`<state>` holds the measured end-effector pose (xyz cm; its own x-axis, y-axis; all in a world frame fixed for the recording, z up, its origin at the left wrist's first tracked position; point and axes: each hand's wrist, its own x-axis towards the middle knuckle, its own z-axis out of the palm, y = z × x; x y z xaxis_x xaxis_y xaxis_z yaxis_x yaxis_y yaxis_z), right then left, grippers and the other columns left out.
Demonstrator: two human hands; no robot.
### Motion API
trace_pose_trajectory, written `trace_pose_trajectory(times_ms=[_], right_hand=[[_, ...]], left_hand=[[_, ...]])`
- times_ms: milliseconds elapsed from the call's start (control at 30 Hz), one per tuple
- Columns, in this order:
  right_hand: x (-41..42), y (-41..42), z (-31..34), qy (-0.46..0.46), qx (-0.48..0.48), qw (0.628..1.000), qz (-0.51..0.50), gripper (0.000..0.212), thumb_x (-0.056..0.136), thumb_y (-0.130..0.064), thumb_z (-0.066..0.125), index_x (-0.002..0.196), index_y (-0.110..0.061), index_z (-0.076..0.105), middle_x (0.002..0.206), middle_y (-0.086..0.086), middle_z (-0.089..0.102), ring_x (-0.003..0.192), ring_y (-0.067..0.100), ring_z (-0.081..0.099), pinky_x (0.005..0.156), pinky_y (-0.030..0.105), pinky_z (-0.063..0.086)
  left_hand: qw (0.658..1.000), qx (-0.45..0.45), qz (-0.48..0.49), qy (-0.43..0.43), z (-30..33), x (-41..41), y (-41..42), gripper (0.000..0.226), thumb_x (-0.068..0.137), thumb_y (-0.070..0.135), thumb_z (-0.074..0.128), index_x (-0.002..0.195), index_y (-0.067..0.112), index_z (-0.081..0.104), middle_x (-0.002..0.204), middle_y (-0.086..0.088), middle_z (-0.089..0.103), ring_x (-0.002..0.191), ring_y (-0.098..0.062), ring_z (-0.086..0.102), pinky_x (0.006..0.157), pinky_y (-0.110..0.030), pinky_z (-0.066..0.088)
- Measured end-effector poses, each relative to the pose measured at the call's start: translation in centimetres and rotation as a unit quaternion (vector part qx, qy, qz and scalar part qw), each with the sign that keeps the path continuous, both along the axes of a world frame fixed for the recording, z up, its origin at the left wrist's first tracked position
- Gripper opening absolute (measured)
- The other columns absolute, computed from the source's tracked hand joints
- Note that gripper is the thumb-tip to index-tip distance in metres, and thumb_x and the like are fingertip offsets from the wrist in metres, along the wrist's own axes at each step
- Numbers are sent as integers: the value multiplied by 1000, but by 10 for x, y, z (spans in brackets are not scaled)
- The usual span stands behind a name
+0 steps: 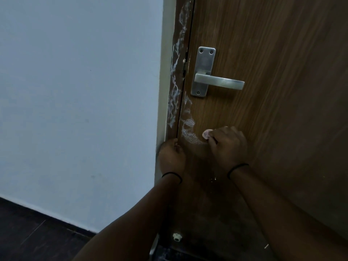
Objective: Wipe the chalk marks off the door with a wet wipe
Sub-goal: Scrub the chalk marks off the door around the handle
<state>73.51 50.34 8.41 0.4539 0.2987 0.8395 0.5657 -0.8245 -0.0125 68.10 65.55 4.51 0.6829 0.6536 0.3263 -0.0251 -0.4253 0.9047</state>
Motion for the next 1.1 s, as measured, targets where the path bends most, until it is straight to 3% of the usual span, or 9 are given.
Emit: trace_pose_trajectory(times_ms=[167,367,533,633,767,833,967,1100], right_hand=[[-8,11,-20,68,-82,994,26,9,87,-20,67,86,-26,74,81,-3,68,78,22,59,70,36,41],[-3,5,-13,48,4,999,-12,7,88,-24,66,84,-20,70,85,1,68,80,23,58,72,38,42],[-8,30,-25,100,-110,989,16,20,93,-29,55,88,-25,74,88,-2,69,86,21,59,74,36,39],[-6,15,-27,85,-85,993,13,13,91,-29,62,83,-25,72,84,-2,68,81,22,58,72,37,39],[1,30,-5,13,-24,1000,1,10,89,-27,64,82,-22,70,80,0,66,76,23,57,68,36,40],[-2,49,-2,-2,-67,998,11,13,90,-25,62,84,-21,72,82,1,68,78,24,59,69,36,40],[-9,48,-11,63,-152,986,27,17,93,-28,59,87,-23,74,85,1,69,83,23,59,72,37,38],[-7,30,3,25,-75,997,-2,17,92,-27,61,79,-20,71,78,2,66,77,24,57,70,38,40]], left_hand=[[1000,11,-17,-1,-2,2,7,29,95,9,52,120,12,68,119,-8,68,111,-23,62,101,-36,49],[1000,8,-16,-22,-8,4,8,28,94,10,54,117,14,70,115,-6,70,107,-21,64,99,-36,50],[999,31,-23,-21,-13,6,15,30,92,7,54,116,14,71,114,-6,70,105,-20,64,92,-21,43],[999,35,-30,-18,-15,7,19,32,92,6,53,116,15,71,114,-5,70,105,-19,63,91,-18,41],[999,27,-31,-23,-15,9,15,32,92,4,52,116,14,71,113,-6,70,104,-19,63,93,-23,46],[999,15,-34,-26,-15,9,16,32,92,4,52,116,13,71,113,-6,70,104,-20,64,94,-27,48],[999,3,-47,-27,-15,8,19,34,90,2,51,115,13,71,111,-6,71,102,-21,65,96,-32,51],[999,-6,-46,-26,-15,7,17,34,91,3,49,114,16,71,111,-4,70,102,-20,64,96,-34,52]])
